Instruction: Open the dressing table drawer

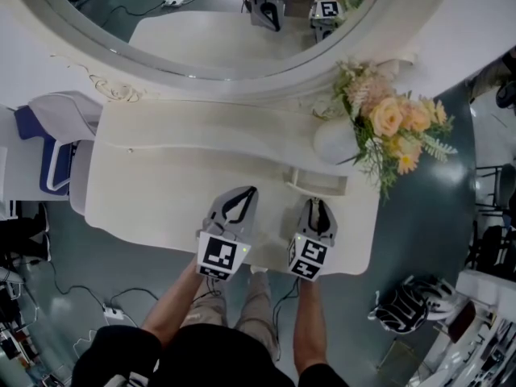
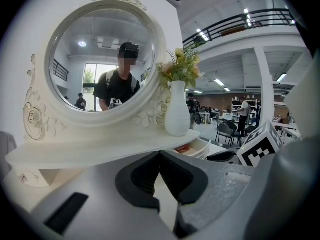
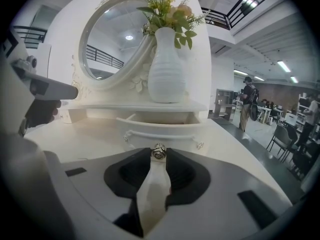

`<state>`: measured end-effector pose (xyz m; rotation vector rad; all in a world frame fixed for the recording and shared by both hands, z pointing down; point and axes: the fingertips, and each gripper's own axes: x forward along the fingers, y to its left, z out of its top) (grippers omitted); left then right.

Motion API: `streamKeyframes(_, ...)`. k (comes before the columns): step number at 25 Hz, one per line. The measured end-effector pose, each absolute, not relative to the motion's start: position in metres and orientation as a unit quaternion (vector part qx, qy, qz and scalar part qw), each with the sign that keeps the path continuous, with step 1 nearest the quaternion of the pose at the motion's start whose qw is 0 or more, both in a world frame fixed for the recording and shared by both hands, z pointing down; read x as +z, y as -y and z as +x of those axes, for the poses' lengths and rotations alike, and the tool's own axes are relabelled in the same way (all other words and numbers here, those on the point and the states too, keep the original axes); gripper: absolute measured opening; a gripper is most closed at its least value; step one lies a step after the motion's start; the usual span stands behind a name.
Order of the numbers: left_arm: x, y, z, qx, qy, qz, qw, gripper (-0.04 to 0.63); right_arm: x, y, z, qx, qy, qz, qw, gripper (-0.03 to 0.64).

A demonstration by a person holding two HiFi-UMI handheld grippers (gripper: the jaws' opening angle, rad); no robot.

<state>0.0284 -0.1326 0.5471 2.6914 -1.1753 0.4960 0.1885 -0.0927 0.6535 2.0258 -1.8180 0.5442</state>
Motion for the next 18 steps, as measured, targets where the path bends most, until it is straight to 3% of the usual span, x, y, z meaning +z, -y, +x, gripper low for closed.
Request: streamKeyframes(18,0.542,0.124,0.024,0.166,0.393,0.901,0.079,0.003,0.653,0.079,0.186,0.2,0.641,0.72,0.176,0.097)
